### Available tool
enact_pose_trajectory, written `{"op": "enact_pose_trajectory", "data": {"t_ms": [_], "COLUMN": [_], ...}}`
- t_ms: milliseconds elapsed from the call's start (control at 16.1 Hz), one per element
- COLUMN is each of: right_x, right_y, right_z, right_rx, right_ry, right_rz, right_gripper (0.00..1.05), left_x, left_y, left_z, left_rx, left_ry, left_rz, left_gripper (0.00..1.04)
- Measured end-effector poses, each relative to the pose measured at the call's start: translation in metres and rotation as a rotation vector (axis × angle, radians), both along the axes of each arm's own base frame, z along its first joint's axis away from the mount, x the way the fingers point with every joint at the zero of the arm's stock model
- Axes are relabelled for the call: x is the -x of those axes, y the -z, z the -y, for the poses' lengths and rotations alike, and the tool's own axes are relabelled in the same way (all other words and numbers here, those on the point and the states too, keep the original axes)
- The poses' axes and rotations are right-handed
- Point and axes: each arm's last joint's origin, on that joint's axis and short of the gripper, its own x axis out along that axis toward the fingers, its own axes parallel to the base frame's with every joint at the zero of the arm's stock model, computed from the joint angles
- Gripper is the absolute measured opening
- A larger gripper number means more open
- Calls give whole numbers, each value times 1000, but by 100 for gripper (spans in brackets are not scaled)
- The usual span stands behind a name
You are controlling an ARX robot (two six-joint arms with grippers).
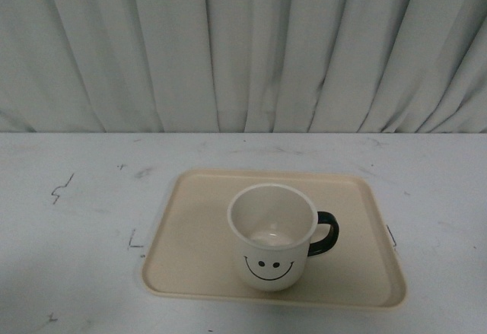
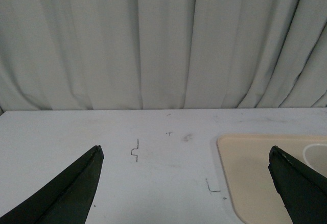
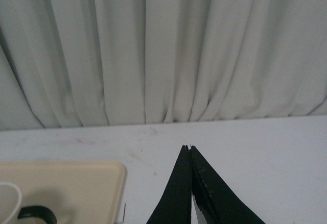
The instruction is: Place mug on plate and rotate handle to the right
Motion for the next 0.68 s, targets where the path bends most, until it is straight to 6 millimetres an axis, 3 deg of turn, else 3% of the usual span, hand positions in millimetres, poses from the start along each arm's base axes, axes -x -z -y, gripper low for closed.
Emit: {"op": "enact_pose_trajectory", "data": {"t_ms": [311, 685], "right_x": [11, 30], "right_y": [14, 4], "right_z": [0, -1], "right_rx": [0, 0], "right_ry": [-8, -8], "right_rz": [-69, -22], "right_gripper": [2, 2], "left_x": [0, 0], "left_y": [0, 0], "left_z": [0, 0], "left_rx": [0, 0], "left_ry": [1, 1], "left_rz": [0, 0], "left_gripper": [98, 98]}}
